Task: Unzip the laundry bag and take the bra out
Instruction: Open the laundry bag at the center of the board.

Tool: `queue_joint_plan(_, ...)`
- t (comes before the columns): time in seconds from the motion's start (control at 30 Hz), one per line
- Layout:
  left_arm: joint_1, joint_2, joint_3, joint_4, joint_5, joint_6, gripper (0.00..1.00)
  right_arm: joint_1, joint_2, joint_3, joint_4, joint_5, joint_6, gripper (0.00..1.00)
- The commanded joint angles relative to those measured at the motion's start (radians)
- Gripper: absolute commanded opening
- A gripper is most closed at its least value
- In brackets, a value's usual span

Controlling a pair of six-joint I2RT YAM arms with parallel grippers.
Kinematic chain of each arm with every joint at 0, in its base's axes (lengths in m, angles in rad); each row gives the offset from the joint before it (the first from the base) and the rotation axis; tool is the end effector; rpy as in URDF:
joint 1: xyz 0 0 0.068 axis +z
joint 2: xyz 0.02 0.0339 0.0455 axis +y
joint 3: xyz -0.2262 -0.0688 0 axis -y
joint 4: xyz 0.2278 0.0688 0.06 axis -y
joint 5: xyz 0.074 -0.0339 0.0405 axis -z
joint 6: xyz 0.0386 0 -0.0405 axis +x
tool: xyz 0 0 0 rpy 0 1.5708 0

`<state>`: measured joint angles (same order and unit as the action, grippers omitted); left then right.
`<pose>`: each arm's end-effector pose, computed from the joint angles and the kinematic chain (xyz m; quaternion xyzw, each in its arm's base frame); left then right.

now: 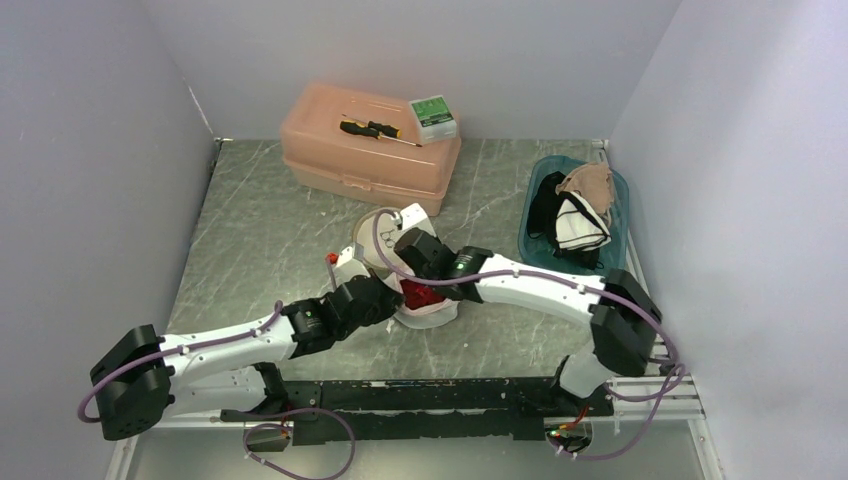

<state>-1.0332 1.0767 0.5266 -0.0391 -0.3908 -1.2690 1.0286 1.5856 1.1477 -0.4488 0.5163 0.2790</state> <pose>0.1301 -0.1896 0.1838 -0.1926 0.8484 -0.3525 0.3448 0.1830 0.2669 0.2141 -0.2538 0.8790 0.0063 0.4037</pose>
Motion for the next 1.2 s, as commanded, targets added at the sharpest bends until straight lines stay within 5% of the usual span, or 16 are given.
queue_joint_plan(0.0, -0.006, -0.019, -0.007, -0.019, -0.021, -0.015, 0.03, 0.006, -0.177, -0.097, 0.183, 0.025, 0.004, 0.0)
queue_joint_plan(0.2, -0.006, -0.047, 0.009, -0.099, -0.027, -0.012, 0.05, 0.007, -0.481, -0.404, 0.407, -0.103, -0.013, 0.0)
queue_joint_plan(0.27, -0.006, -0.068, 0.025, -0.153, -0.031, 0.003, 0.19, 0.007, -0.571, -0.492, 0.444, -0.134, -0.022, 0.0)
queue_joint_plan(0.4, -0.005, -0.131, 0.064, -0.274, -0.045, 0.067, 0.65, 0.01, -0.708, -0.605, 0.457, -0.17, -0.021, 0.0)
queue_joint_plan(0.5, -0.002, -0.178, 0.126, -0.403, -0.075, 0.125, 0.81, 0.017, -0.793, -0.656, 0.484, -0.183, -0.015, 0.0)
queue_joint_plan(0.67, 0.023, -0.213, 0.244, -0.51, -0.118, 0.326, 0.9, 0.022, -0.875, -0.696, 0.499, -0.203, -0.019, 0.0)
queue_joint_plan(0.93, 0.253, 0.066, 0.527, -0.513, 0.32, 0.74, 0.87, 0.041, -0.94, -0.709, 0.488, -0.222, -0.028, 0.0)
queue_joint_plan(1.17, 0.305, 0.307, 0.716, -0.649, 0.48, 0.987, 0.88, 0.055, -0.963, -0.721, 0.489, -0.22, -0.034, 0.0)
